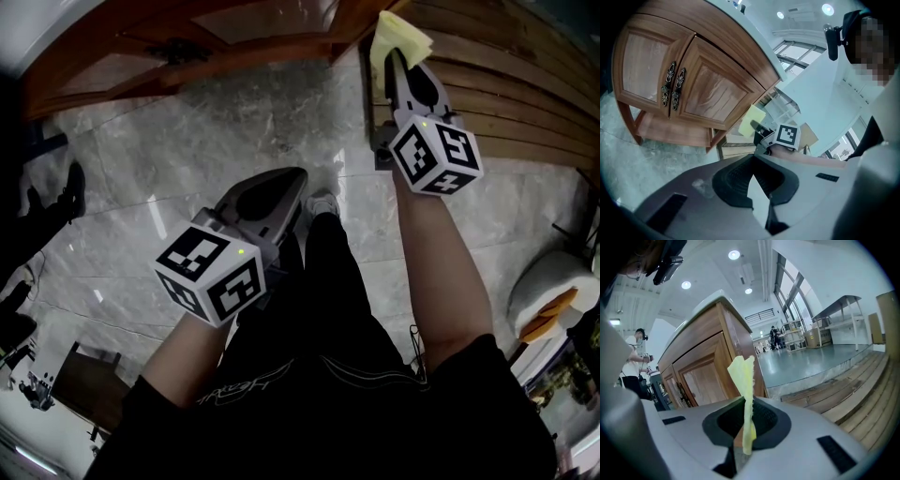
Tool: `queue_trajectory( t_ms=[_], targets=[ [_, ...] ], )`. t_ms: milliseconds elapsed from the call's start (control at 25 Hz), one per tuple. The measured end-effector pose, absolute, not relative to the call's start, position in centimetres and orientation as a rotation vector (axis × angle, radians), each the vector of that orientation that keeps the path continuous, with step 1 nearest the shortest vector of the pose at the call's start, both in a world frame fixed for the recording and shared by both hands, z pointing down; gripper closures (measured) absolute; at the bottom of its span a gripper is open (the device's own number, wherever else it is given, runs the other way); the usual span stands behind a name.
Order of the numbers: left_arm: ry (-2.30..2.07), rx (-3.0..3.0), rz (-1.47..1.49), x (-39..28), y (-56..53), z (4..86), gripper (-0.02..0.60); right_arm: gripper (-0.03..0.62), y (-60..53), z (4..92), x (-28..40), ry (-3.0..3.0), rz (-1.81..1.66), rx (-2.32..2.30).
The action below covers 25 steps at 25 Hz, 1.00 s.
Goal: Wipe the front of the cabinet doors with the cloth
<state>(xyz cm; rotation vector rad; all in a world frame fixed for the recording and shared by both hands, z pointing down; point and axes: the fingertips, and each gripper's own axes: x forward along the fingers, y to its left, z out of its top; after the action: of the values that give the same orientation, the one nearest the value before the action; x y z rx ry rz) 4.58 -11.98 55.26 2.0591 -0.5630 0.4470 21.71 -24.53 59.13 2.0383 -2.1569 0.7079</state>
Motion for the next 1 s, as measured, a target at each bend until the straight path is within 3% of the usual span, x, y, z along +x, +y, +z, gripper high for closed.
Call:
queue_trajectory(
  t_ms=[240,1000],
  targets=[
    [-0.599,2.04,0.431,2.9,-11.7,55.2,0.575,0.554,-23.5,59.1,18.7,-2.265,0.714,1.912],
    [-0.821,1.928,0.316,-8.6,-14.5,56.8,0.575,0.553,-25.1,63.6,-1.1,-2.532,0.742,1.29]
  ],
)
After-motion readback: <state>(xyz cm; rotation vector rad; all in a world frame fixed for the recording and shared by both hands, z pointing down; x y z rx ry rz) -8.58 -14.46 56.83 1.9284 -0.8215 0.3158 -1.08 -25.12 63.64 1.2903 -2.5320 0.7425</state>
